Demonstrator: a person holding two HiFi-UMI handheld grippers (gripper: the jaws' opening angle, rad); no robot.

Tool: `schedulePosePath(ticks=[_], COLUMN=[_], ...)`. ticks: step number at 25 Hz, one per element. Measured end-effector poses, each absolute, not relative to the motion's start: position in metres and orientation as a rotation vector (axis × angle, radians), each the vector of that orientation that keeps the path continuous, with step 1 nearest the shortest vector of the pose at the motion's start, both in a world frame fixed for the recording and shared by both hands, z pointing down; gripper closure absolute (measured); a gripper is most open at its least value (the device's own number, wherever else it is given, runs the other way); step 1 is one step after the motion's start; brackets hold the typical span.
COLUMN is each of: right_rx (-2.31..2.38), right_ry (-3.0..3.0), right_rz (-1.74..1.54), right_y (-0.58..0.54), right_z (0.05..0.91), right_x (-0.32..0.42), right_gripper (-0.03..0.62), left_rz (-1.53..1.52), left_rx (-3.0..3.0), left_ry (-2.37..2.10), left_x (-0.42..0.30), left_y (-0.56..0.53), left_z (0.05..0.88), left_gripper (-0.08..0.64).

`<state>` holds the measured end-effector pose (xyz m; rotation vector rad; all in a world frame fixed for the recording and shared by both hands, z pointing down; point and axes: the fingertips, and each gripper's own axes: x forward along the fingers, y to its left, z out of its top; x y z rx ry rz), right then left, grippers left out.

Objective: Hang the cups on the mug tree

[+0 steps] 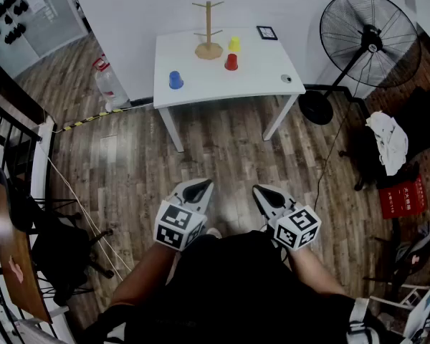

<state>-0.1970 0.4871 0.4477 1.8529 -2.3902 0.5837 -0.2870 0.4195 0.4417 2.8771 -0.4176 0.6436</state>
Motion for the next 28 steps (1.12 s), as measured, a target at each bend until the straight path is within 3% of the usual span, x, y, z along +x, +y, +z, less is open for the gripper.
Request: schedulePosePath(ticks=[28], right_rx=[1.832], right_ry=[-2.386], right_rz=[0.615], right_y=[0.46], right_z=[0.448], right_x=[-0.195], right_gripper=[0.597], left_rz=[0.671], left_rx=[2.813], left_ry=[-0.411], left_x=[-0.287], left_y=[0.397], left_z=[0.464], left_gripper=[0.546])
